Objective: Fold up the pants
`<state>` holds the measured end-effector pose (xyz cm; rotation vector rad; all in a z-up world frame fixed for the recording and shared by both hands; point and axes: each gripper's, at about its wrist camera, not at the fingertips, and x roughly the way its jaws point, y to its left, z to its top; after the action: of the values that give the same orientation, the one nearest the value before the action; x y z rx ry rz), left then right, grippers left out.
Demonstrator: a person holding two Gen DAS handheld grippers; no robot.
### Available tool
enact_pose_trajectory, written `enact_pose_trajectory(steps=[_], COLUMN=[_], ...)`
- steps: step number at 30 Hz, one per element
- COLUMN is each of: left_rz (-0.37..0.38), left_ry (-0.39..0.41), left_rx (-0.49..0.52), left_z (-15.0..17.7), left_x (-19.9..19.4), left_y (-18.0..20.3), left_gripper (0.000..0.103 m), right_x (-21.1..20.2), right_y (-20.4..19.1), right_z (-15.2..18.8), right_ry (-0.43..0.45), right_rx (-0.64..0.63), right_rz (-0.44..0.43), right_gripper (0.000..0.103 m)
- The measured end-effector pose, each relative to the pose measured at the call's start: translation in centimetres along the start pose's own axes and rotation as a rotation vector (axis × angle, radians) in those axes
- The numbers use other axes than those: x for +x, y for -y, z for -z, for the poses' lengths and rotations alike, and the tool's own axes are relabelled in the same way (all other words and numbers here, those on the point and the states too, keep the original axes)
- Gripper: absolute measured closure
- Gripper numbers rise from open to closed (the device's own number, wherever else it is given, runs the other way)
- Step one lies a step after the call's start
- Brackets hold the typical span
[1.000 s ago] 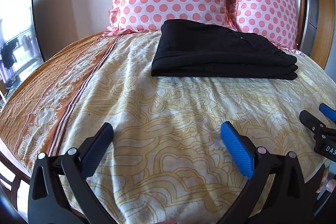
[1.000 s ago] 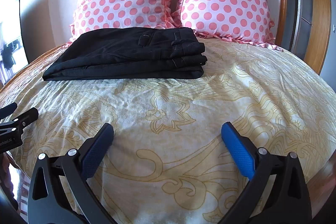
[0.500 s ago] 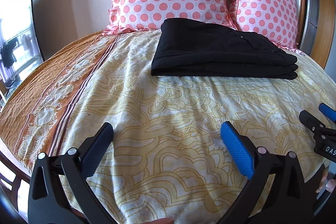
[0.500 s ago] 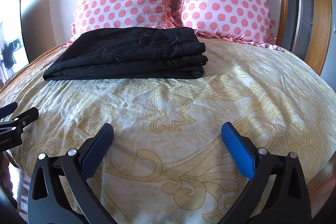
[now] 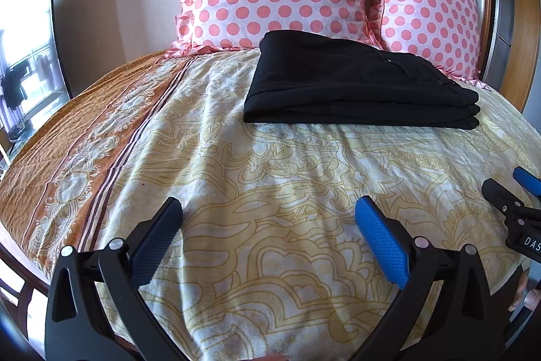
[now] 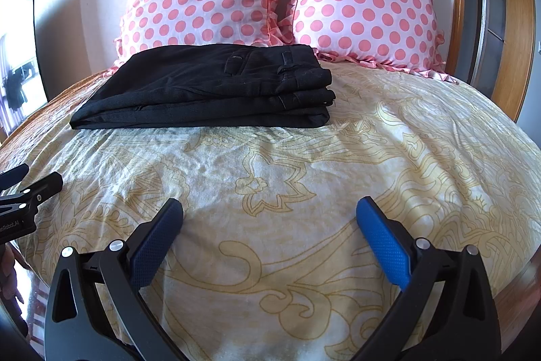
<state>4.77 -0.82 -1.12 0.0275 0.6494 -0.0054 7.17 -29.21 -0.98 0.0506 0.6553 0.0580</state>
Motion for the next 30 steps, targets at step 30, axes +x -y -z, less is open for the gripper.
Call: enact_pose_trajectory(steps=[30], left_rz=[0.003], left_ry=[-0.007], left_rx=[0.002], left_z=[0.24], left_x=[0.16], left_y=[-0.04], left_gripper=[0.002], right_x=[0.00], right_y=[-0.05], right_z=[0.04], right_ry=[0.000], right_rx=[0.001], right_rz=[0.001], right_gripper=[0.001])
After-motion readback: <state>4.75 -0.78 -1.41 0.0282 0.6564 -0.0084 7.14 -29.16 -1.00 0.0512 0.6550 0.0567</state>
